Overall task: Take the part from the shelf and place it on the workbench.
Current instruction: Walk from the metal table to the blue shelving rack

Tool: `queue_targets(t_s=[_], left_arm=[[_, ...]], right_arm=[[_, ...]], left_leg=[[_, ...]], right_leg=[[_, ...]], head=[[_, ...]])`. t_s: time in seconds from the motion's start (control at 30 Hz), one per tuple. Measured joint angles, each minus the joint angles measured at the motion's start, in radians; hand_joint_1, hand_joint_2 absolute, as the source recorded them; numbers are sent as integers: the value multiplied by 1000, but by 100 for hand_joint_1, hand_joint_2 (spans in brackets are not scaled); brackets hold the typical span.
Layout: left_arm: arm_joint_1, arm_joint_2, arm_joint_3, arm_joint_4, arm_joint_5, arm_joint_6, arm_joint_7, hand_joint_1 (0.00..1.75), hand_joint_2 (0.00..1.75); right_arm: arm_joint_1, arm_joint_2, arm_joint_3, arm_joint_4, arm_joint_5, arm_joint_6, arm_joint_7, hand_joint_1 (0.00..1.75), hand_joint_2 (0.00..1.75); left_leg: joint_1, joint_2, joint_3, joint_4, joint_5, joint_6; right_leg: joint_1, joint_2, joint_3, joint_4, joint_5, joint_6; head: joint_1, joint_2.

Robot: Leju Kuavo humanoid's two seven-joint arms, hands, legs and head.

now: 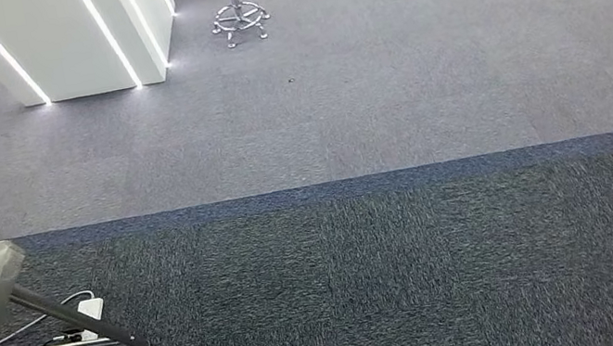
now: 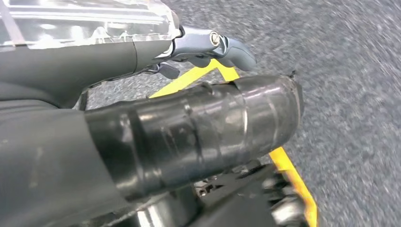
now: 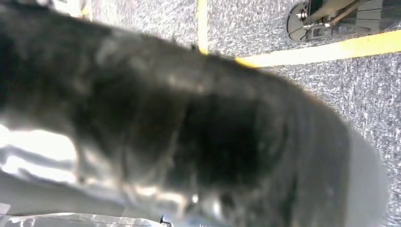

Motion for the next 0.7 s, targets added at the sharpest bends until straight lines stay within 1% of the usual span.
queue_targets(t_s=[0.03,0.07,0.1,0.13,0.17,0.2,0.23,0.27,0.3,0.33,0.37,0.4,0.43,0.47,0.5,0.53,0.57,0.6,0.63,0.67,0.7], left_arm=[[2,0,0,0,0,-1,-1,0,0],[4,0,0,0,0,-2,-1,0,0],[5,0,0,0,0,-4,-2,0,0],[6,0,0,0,0,-4,-4,0,0],[5,0,0,0,0,-5,-5,0,0],[5,0,0,0,0,-5,-6,0,0],[4,1,0,0,0,-5,-8,0,0],[4,2,0,0,0,-6,-9,0,0],[3,3,0,0,0,-6,-11,0,0],[2,3,0,0,0,-7,-12,0,0],[0,3,0,0,0,-7,-13,0,0],[-2,3,0,0,0,-8,-13,0,0],[-3,3,0,0,1,-9,-14,0,0],[-3,3,0,0,1,-10,-14,0,0],[-2,3,0,0,1,-12,-15,0,0],[-1,3,0,0,1,-14,-15,0,0],[2,3,0,0,2,-16,-15,0,0],[3,3,0,0,2,-19,-15,0,0],[3,3,0,0,3,-21,-16,0,0],[2,3,0,0,4,-22,-16,0,0],[1,3,0,0,5,-23,-17,0,0]], right_arm=[[-1,0,0,0,0,1,0,0,0],[0,0,0,0,0,2,0,0,0],[0,0,0,0,0,3,0,0,0],[1,0,0,0,0,3,-1,0,0],[1,0,0,0,1,4,-1,0,0],[0,0,0,0,1,4,-2,0,0],[0,1,0,0,2,6,-4,0,0],[-1,1,0,0,3,8,-6,0,0],[-1,2,0,0,4,10,-7,0,0],[-1,2,0,0,5,11,-9,0,0],[1,2,0,0,6,12,-9,0,0],[2,2,0,0,8,13,-10,0,0],[3,2,0,0,9,13,-10,0,0],[2,1,0,0,10,14,-10,0,0],[1,1,0,0,11,14,-10,0,0],[-1,0,0,0,11,15,-10,0,0],[-2,0,0,0,12,16,-10,0,0],[-2,-1,0,0,12,17,-10,0,0],[-1,-2,0,0,13,18,-10,0,0],[-1,-3,0,0,14,18,-10,0,0],[0,-4,0,0,15,18,-10,0,0]], left_leg=[[0,-12,-36,74,-31,0],[0,-18,-66,131,-46,2],[-1,-20,-81,153,-40,5],[-1,-22,-79,138,-15,11],[-3,-29,-57,79,27,17],[-4,-47,-26,1,70,26],[-6,-67,4,-70,100,33],[-7,-85,24,-120,117,38],[-9,-95,34,-146,122,41],[-11,-93,38,-152,120,43],[-11,-84,40,-157,122,46],[-9,-74,44,-164,126,50],[-7,-64,47,-174,131,55],[-4,-51,50,-182,136,59],[-4,-38,52,-186,138,61],[-5,-24,53,-187,137,63],[-6,-9,53,-186,135,63],[-7,5,53,-184,132,63],[-7,18,54,-181,129,62],[-6,29,55,-179,125,60],[-6,38,57,-175,121,58]], right_leg=[[2,11,-1,1,0,-3],[5,24,0,1,0,-4],[7,38,0,2,-1,-5],[9,53,2,3,-1,-5],[11,66,3,4,-1,-6],[11,79,4,4,-1,-6],[12,90,4,5,-2,-4],[11,101,2,6,-2,-1],[9,110,-1,6,-2,4],[7,119,-3,6,-1,11],[6,128,-5,4,1,18],[5,128,-6,4,0,24],[7,113,-12,16,-10,29],[8,88,-27,47,-32,33],[7,59,-51,100,-63,36],[6,34,-85,166,-97,40],[3,22,-116,228,-121,45],[0,17,-136,265,-128,49],[-3,13,-137,267,-116,52],[-5,7,-118,229,-87,54],[-7,-6,-83,161,-51,55]], head=[[0,0],[0,0],[0,0],[0,0],[0,0],[0,0],[0,0],[0,0],[0,0],[0,0],[0,0],[0,0],[1,0],[2,0],[3,0],[4,0],[4,0],[4,0],[4,0],[4,0],[5,0]])
